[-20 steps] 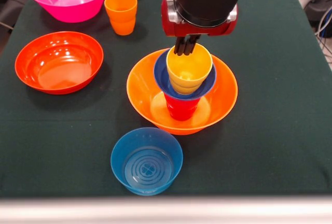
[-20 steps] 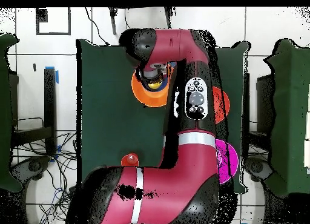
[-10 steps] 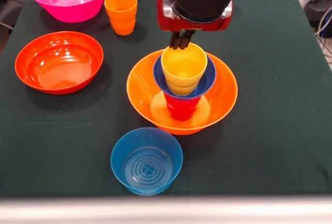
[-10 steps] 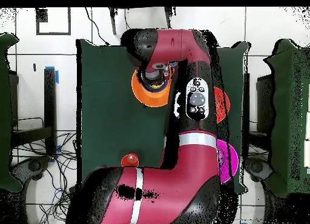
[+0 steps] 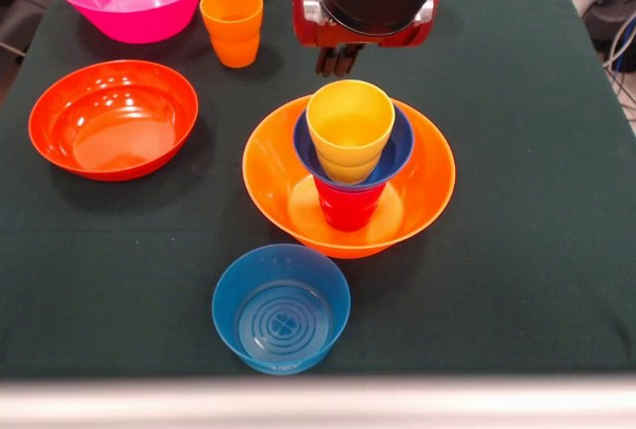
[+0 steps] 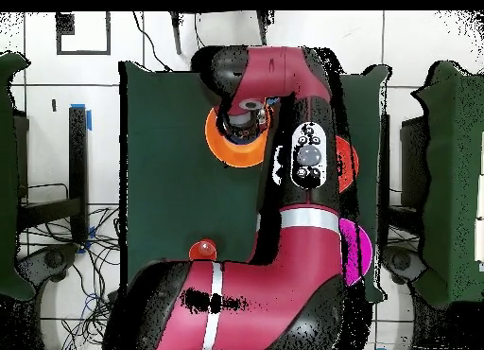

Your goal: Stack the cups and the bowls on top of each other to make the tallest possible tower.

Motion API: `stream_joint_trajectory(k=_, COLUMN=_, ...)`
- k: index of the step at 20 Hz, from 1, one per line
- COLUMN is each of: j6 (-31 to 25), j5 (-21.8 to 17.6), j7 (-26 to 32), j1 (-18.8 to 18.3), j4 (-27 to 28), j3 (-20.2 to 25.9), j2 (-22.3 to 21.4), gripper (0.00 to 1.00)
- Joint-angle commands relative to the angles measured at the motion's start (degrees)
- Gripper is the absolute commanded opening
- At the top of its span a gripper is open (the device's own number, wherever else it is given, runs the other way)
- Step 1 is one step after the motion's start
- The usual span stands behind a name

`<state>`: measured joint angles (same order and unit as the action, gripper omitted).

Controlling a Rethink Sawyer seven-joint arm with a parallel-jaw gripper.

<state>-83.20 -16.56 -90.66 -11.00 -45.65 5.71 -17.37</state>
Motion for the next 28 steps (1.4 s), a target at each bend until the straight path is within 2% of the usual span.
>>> stream_joint_trajectory(k=1, j6=-6.2, j5=-3.9, j7=6.9, j1=0.8, j4=-2.8, j3=1.5, j2=3.4, gripper=0.0)
stream_joint_trajectory(k=12, j6=-7.8, j5=-4.6, j7=8.3, j1=1.0, j4=-2.5, j3=0.6, j2=3.1, gripper=0.0)
stream_joint_trajectory(k=15, j6=-5.0, j5=-6.4, j7=10.2, j1=1.4, j4=-2.2, j3=0.0, j2=2.7, gripper=0.0)
stream_joint_trajectory(k=18, j6=2.0, j5=-9.9, j7=12.3, j1=2.1, j4=-1.3, j3=-1.0, j2=2.3, gripper=0.0)
stream_joint_trajectory(k=21, j6=6.6, j5=-12.9, j7=14.2, j1=2.5, j4=-0.4, j3=-1.1, j2=2.0, gripper=0.0)
stream_joint_trajectory(k=24, j6=10.1, j5=-14.2, j7=15.9, j1=2.2, j4=-0.6, j3=0.1, j2=1.3, gripper=0.0)
stream_joint_trajectory(k=28, j6=11.7, j5=-16.2, j7=19.0, j1=1.4, j4=2.2, j3=1.8, j2=2.3, gripper=0.0)
